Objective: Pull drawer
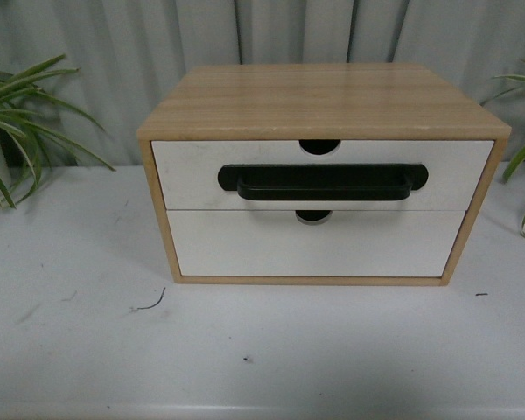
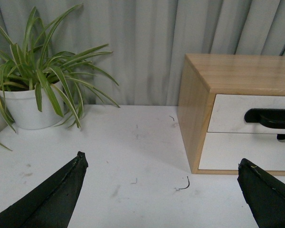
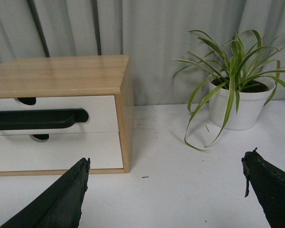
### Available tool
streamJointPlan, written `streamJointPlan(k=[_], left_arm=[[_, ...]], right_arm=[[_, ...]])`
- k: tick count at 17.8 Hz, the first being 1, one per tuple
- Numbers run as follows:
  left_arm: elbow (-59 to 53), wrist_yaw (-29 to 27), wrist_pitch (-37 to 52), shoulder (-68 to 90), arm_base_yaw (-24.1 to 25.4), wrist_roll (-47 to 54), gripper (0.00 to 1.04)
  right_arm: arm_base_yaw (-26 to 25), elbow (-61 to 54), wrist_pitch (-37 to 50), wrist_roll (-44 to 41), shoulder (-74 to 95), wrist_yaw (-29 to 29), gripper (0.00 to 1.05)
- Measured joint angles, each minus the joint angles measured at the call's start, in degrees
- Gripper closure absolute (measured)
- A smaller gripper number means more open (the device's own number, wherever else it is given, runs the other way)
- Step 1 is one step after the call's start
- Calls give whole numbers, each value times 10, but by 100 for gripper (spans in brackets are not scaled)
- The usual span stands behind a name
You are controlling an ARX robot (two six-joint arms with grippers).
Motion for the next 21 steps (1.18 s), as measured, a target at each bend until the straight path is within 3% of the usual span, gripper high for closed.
streamJointPlan(k=[21], left_arm=[[0,0,0,0,0,0,7]], right_arm=[[0,0,0,0,0,0,6]])
